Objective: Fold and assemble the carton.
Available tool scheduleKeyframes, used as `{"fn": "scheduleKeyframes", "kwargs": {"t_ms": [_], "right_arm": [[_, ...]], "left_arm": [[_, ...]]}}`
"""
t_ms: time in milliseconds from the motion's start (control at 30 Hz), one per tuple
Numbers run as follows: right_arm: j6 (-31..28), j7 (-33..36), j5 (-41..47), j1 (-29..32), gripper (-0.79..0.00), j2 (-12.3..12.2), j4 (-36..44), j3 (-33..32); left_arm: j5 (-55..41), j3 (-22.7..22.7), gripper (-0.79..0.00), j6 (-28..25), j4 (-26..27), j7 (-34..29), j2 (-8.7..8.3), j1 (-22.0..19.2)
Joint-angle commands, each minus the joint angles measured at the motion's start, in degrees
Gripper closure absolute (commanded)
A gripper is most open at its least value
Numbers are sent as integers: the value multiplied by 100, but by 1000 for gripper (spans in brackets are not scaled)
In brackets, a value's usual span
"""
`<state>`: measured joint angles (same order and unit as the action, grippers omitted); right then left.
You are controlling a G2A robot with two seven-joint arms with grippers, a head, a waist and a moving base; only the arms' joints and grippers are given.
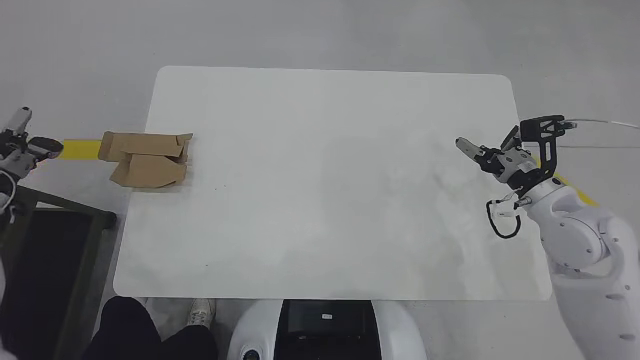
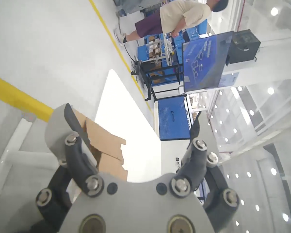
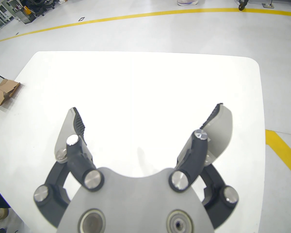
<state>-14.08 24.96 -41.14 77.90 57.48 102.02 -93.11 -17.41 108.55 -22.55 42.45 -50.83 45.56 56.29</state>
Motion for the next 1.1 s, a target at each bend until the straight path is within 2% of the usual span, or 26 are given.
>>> {"fn": "scheduleKeyframes", "kwargs": {"t_ms": [0, 167, 300, 400, 667, 1067], "right_arm": [[0, 0, 0, 0, -785, 0, 0, 0], [0, 0, 0, 0, -785, 0, 0, 0], [0, 0, 0, 0, -785, 0, 0, 0], [0, 0, 0, 0, -785, 0, 0, 0], [0, 0, 0, 0, -785, 0, 0, 0], [0, 0, 0, 0, -785, 0, 0, 0]], "left_arm": [[163, 7, -785, -83, -209, 87, -36, -91], [1086, -228, -785, -397, -628, 608, -95, -277], [1420, -566, -785, -592, -1011, 807, -28, -452], [1540, -807, -785, -739, -1289, 765, 40, -563], [1485, -1235, -785, -607, -1949, 643, 243, -870], [1165, -1478, -785, -816, -2135, 131, 404, -1082]]}}
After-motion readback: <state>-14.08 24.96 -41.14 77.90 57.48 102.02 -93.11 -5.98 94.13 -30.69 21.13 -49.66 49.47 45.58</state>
